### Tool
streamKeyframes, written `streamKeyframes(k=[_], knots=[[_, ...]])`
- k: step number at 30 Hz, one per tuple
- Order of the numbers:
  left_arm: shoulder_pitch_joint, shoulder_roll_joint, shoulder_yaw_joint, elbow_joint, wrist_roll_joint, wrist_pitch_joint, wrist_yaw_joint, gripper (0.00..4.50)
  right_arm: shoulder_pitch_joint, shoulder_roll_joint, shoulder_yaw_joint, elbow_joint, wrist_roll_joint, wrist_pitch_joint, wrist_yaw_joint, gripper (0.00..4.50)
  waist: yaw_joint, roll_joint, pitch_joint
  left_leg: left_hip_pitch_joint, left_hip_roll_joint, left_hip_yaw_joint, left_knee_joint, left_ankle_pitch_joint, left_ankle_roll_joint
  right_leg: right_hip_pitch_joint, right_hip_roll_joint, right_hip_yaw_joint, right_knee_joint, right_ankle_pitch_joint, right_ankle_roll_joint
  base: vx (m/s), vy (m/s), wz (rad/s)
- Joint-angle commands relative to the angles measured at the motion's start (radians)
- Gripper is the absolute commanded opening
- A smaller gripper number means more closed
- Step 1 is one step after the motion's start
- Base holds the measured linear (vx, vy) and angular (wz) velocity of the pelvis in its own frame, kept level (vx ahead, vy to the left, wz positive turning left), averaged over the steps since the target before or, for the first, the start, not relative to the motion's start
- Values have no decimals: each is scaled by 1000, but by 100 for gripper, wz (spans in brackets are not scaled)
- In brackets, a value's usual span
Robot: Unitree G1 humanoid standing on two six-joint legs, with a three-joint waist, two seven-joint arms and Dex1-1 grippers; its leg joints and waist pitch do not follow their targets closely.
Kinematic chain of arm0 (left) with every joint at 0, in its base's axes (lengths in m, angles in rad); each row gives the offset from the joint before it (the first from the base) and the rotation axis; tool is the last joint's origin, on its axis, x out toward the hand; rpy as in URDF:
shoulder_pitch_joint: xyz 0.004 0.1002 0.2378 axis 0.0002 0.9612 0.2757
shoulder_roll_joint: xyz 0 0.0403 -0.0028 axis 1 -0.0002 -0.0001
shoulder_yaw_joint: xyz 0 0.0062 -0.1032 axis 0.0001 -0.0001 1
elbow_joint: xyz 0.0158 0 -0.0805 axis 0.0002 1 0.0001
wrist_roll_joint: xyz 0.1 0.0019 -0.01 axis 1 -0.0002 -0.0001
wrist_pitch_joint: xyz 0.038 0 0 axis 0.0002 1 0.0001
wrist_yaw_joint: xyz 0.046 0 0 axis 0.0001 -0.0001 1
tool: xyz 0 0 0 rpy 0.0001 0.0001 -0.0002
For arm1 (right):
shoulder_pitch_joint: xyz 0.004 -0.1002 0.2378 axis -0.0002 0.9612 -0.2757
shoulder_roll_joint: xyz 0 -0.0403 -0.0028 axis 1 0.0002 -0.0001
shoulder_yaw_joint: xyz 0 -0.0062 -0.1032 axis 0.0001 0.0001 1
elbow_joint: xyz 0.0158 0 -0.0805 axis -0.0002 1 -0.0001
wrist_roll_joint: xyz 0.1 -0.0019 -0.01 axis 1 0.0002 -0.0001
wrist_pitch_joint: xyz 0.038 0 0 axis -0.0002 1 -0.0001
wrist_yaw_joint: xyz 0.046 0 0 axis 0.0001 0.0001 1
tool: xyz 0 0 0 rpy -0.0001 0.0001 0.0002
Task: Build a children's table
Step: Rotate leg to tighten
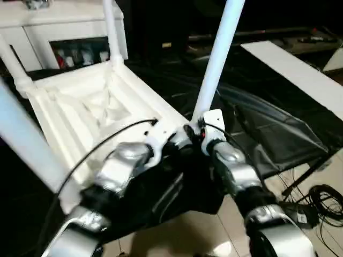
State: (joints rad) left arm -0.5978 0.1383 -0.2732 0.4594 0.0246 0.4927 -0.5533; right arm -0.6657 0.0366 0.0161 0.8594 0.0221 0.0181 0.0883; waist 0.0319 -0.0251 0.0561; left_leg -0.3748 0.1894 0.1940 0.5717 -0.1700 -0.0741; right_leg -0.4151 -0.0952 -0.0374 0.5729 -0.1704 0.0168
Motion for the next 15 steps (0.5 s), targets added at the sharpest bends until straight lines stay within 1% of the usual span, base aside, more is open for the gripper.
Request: streamKeyframes(k=[1,2,3,4,5,6,7,8,9,10,11,12,13,14,15], knots=[[7,-24,3,57,7,-40,54,0,9,54,28,33,6,-19,60,272,-7,-5,-42,20,26,-24,-84,-471,-3,11,-34,17,-93,-524,-80,0,0,0],[8,-23,1,55,8,-41,51,0,10,55,28,32,8,-22,70,272,-5,-4,-42,19,27,-24,-85,-469,-1,13,-35,18,-92,-517,-82,0,0,0],[12,-17,-4,44,11,-44,40,0,15,55,28,21,15,-32,102,272,-4,-6,-43,17,27,-22,-84,-458,5,13,-35,20,-91,-502,-86,0,0,0],[23,1,-13,19,16,-49,13,0,26,53,22,-7,38,-46,169,307,-3,-7,-42,14,28,-22,-85,-447,12,17,-37,21,-90,-499,-87,0,0,0],[29,9,-17,9,18,-50,2,0,31,52,20,-20,45,-52,185,328,-2,-6,-44,13,28,-22,-85,-438,14,19,-37,21,-88,-493,-89,0,0,0],[33,16,-19,2,18,-52,-5,0,32,49,16,-26,51,-62,196,328,-2,-7,-45,10,28,-21,-85,-426,16,22,-38,22,-87,-483,-91,0,0,0],[47,40,-26,-24,16,-62,-36,0,45,32,20,-70,64,-66,239,350,2,-7,-45,10,28,-17,-83,-402,26,20,-37,24,-86,-467,-98,0,0,0],[58,58,-32,-46,14,-62,-59,0,57,15,28,-108,70,-61,271,359,4,-8,-46,11,29,-17,-83,-397,30,22,-38,25,-86,-464,-98,0,0,0],[69,75,-36,-67,14,-63,-78,0,70,-4,38,-147,74,-45,303,359,4,-9,-47,4,30,-18,-84,-371,34,28,-38,25,-81,-447,-102,0,0,0],[75,86,-37,-78,12,-66,-90,0,78,-19,48,-172,78,-31,325,369,4,-7,-47,4,32,-17,-85,-360,34,29,-38,26,-80,-436,-107,0,0,0],[80,95,-37,-88,10,-68,-101,0,85,-32,56,-195,83,-15,344,386,5,-5,-49,8,33,-15,-84,-345,34,28,-35,26,-78,-415,-118,0,0,0],[87,105,-35,-101,6,-63,-113,0,96,-51,67,-223,86,0,366,386,5,-7,-50,9,33,-13,-82,-335,34,28,-35,26,-77,-400,-125,0,0,0],[99,129,-37,-122,2,-73,-144,0,118,-94,86,-273,94,24,423,395,8,-5,-51,7,33,-12,-82,-312,38,33,-34,25,-75,-382,-134,0,0,0],[109,147,-37,-139,-6,-70,-169,0,138,-131,104,-309,95,36,473,395,11,-5,-51,8,35,-13,-82,-303,39,37,-33,24,-73,-371,-134,0,0,0],[115,159,-38,-149,-9,-75,-185,0,150,-153,113,-329,96,44,501,395,9,0,-53,9,36,-11,-81,-290,40,33,-34,26,-69,-342,-148,0,0,0]])
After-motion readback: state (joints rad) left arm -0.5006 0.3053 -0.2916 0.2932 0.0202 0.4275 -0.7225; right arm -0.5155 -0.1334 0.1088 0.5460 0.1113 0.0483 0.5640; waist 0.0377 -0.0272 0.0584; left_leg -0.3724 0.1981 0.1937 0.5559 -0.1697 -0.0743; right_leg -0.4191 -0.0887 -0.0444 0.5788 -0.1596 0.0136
